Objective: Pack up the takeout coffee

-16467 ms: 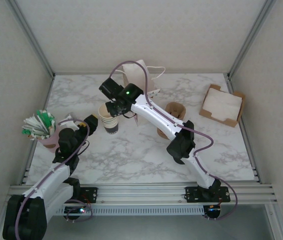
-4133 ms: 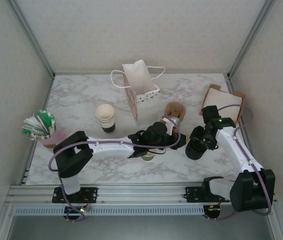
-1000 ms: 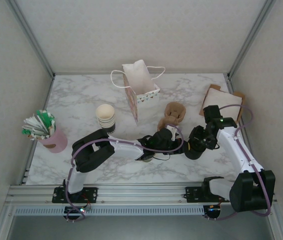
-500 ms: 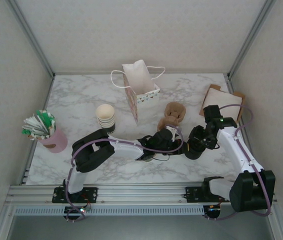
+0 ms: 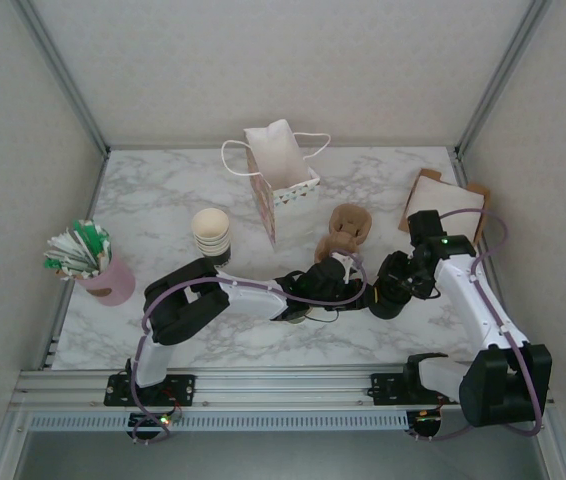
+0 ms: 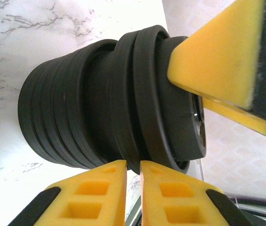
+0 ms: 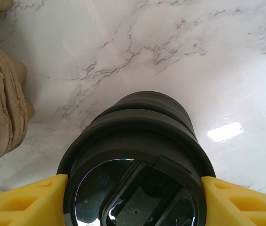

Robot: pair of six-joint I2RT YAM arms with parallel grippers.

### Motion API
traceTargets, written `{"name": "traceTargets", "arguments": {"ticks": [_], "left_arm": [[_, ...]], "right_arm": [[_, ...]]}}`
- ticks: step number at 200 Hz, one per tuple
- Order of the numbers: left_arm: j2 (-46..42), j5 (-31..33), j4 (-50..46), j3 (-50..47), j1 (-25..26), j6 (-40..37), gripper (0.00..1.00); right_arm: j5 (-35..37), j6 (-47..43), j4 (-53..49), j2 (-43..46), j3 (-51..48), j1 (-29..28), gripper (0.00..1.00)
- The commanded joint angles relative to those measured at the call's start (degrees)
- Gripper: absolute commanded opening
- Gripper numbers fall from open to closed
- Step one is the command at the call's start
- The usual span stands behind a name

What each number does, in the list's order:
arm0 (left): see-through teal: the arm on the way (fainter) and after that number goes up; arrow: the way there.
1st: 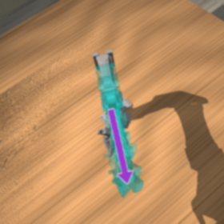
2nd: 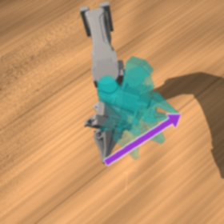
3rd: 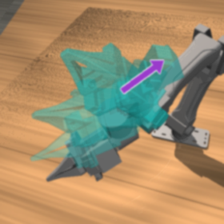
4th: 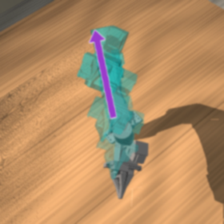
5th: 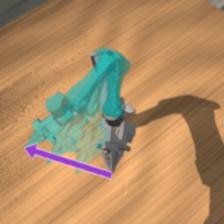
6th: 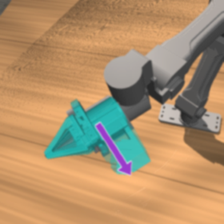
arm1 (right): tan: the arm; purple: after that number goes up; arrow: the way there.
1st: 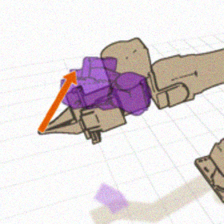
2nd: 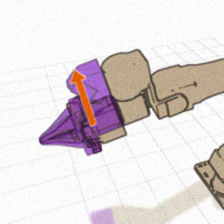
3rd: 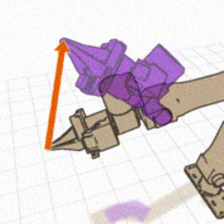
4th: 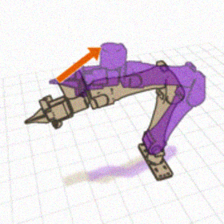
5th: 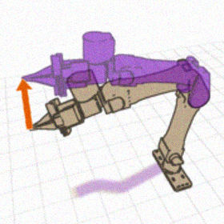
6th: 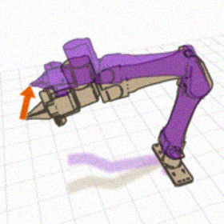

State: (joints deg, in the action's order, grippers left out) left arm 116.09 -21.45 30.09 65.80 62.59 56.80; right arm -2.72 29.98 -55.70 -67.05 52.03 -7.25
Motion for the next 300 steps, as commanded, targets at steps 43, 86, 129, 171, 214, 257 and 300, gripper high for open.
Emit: {"name": "traceTargets", "arguments": {"ticks": [43,86,129,171,214,257,300], "left_arm": [[0.9,0.9,-0.5,1.0,0.3,-1.0,0.16],[-0.2,0.8,-0.6,1.0,0.3,-1.1,0.17],[-4.1,1.1,-1.8,1.5,0.4,-2.5,0.22],[-8.6,2.7,-7.9,4.4,-0.2,-7.7,0.36],[-13.7,5.0,-13.7,5.8,-1.5,-13.0,0.53],[-22.6,10.0,-18.1,2.0,-3.6,-18.2,0.74],[-32.8,14.0,-21.5,-4.6,-7.5,-22.2,0.95]], "right_arm": [[-0.9,-0.2,-2.5,1.3,1.8,0.3,0.66],[-0.8,-0.1,-3.1,1.7,2.6,0.2,0.66],[-0.3,-0.4,-5.0,3.2,4.8,0.2,0.66],[-1.0,-1.0,-6.0,4.4,6.3,0.3,0.66],[-2.7,-1.3,-6.7,5.9,7.1,0.1,0.66],[-4.0,-1.7,-7.8,7.0,8.4,-0.7,0.66],[-4.1,-0.2,-7.6,6.9,10.2,-5.7,0.66]]}}
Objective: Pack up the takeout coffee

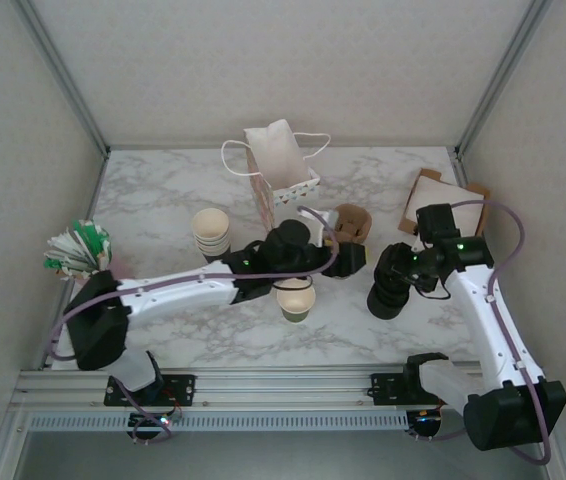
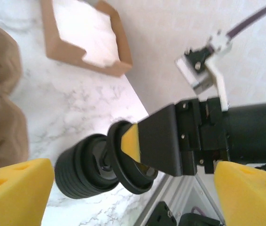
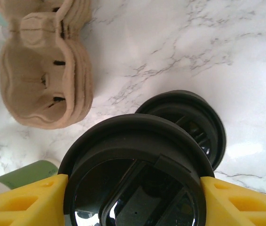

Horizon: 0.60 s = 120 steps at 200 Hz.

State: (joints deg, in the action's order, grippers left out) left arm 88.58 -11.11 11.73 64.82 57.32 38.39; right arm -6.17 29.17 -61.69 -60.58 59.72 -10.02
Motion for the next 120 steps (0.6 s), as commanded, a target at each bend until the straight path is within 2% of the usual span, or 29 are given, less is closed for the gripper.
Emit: {"name": "traceTargets", "arguments": {"ticks": [1,10,40,95,120], "left_arm": [[-5.5,3.6,-3.2,-3.8,-2.3,-3.8,0.95],[-7.7,4.3,-3.7,-5.2,-3.3,-4.6,0.99],[-15.8,8.7,-4.1,-12.3,-5.8,-7.7,1.00],[-34.7,20.3,4.0,-29.7,-8.4,-14.6,1.00],[-41.3,22.1,9.2,-36.1,-8.5,-15.4,1.00]], "right_arm": [[-0.6,0.7,-1.6,0.4,2.6,-3.0,0.66],[-0.3,1.2,-1.5,0.1,3.0,-4.6,0.65],[1.3,3.3,-1.2,-1.2,4.8,-11.2,0.65],[7.7,7.2,-2.1,-7.2,10.7,-25.2,0.65],[9.9,8.2,-2.1,-11.1,14.0,-31.6,0.66]]}}
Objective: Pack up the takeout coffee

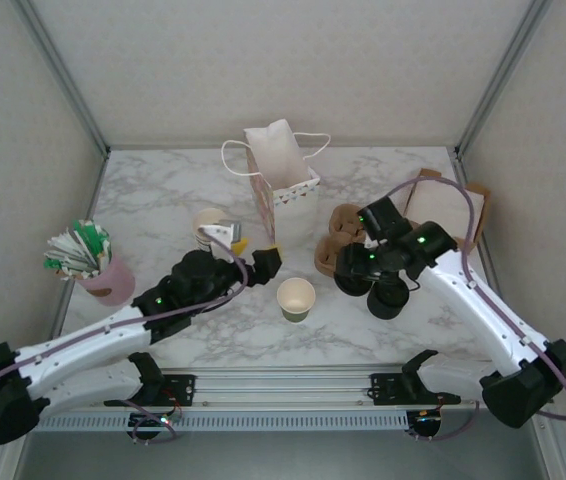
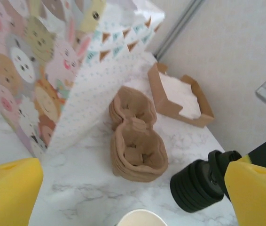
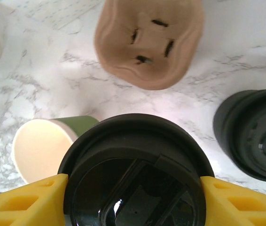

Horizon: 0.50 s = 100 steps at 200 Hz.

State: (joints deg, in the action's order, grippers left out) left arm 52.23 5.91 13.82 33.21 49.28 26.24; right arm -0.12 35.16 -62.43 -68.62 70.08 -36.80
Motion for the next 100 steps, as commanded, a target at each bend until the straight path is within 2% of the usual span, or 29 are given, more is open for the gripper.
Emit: {"name": "traceTargets", "arguments": {"ticks": [1,45,69,100], "left_arm": [[-5.2,5.1,7.5,-4.8,-0.4,-3.2,1.00],[-13.9,9.6,9.9,-12.6,-0.4,-4.7,1.00],[-16.9,12.3,10.7,-15.0,-0.5,-4.7,1.00],[-16.6,12.7,10.2,-14.7,-0.5,-5.0,1.00]], "right_arm": [[4.0,2.3,-1.4,-3.2,3.7,-5.1,0.65],[7.7,3.0,-1.1,-11.2,8.7,-15.1,0.66],[9.3,3.5,-0.2,-14.2,10.1,-18.5,0.66],[11.5,3.3,1.1,-17.0,10.6,-20.6,0.66]]}}
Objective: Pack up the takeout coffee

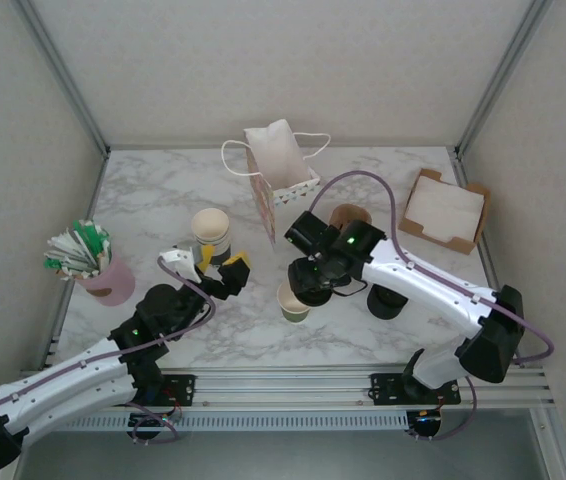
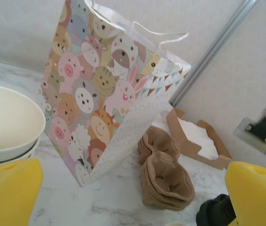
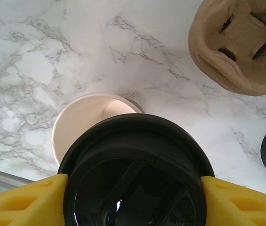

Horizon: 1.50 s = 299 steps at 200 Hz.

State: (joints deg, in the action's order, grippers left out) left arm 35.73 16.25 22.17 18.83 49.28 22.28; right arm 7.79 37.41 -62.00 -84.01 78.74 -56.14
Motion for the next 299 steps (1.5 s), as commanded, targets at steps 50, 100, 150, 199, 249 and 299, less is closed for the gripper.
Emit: {"name": "traceTargets", "arguments": {"ticks": [50,100,150,199,249,299], "left_arm": [[1.8,2.6,2.3,-0.2,-0.5,-1.3,1.00],[3.2,2.2,3.0,-0.2,-0.5,-1.2,0.99],[3.7,1.9,3.2,-0.3,-0.5,-1.2,1.00],[3.8,1.6,3.3,-0.2,-0.5,-1.3,1.00],[4.1,1.2,3.5,-0.2,-0.5,-1.3,1.00],[4.6,0.7,3.6,-0.1,-0.5,-1.3,1.00]], "right_arm": [[3.3,0.5,3.1,-4.3,2.1,-2.5,0.66],[1.9,0.6,4.3,-6.5,2.1,-3.2,0.66],[1.3,1.5,4.3,-8.4,2.3,-4.4,0.66],[1.9,1.8,3.6,-9.2,2.5,-4.8,0.66],[2.4,2.2,3.3,-9.1,2.0,-4.9,0.66],[2.7,2.4,3.2,-9.5,1.9,-4.9,0.66]]}}
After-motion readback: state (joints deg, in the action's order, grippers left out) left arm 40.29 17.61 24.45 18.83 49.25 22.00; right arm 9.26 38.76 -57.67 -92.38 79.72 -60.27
